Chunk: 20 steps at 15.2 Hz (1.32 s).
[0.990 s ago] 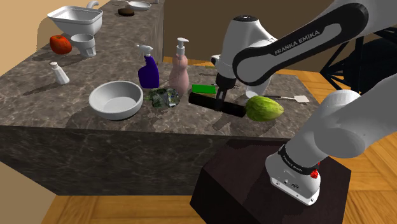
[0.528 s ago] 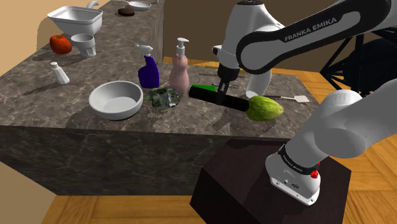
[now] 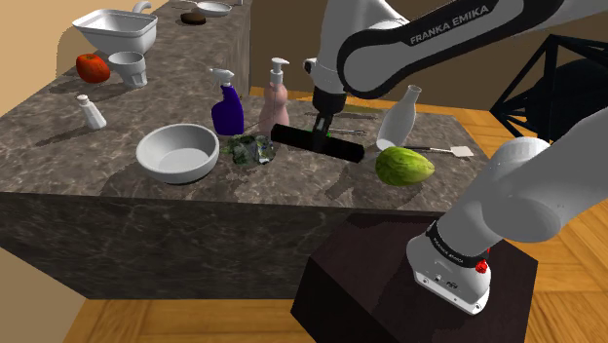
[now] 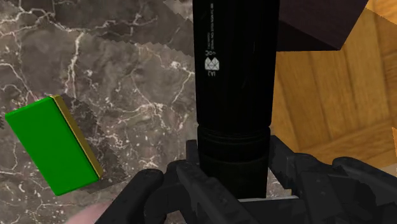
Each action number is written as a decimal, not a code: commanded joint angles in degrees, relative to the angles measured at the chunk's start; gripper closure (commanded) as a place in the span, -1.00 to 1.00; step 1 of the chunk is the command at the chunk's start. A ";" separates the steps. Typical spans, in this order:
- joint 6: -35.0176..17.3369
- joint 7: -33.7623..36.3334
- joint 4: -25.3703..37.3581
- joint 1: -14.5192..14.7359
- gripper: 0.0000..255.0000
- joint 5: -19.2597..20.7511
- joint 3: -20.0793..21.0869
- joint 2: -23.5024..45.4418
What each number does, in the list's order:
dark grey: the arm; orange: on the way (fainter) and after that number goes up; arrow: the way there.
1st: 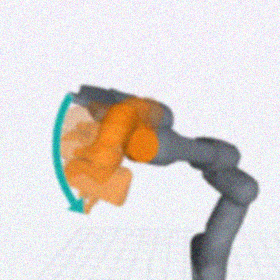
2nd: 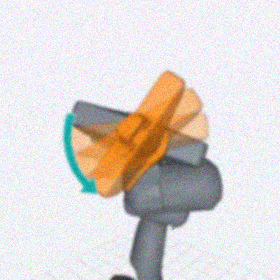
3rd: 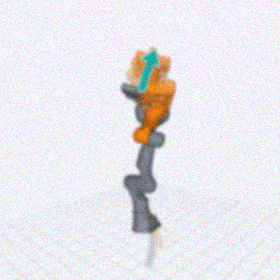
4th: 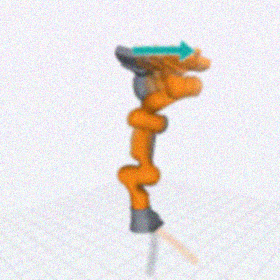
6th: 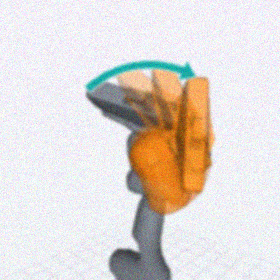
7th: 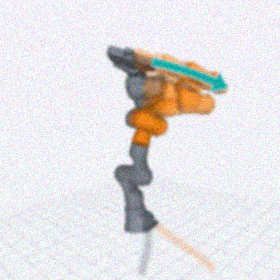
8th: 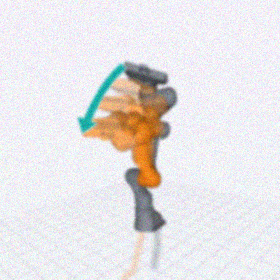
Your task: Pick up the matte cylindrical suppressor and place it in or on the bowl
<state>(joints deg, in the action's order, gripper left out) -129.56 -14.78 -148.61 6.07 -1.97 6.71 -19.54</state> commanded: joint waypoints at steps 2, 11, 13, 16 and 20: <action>0.21 2.42 6.33 0.41 1.00 0.41 1.55 6.10; 3.69 9.81 27.97 2.23 1.00 4.11 4.73 24.57; 5.16 11.27 33.45 2.94 1.00 5.13 5.05 28.70; 7.85 13.21 42.30 4.25 1.00 6.61 5.31 35.05; 12.49 15.24 55.72 6.42 1.00 8.40 5.32 44.07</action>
<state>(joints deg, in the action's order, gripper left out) -118.53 -0.03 -96.94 11.90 5.93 12.08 21.88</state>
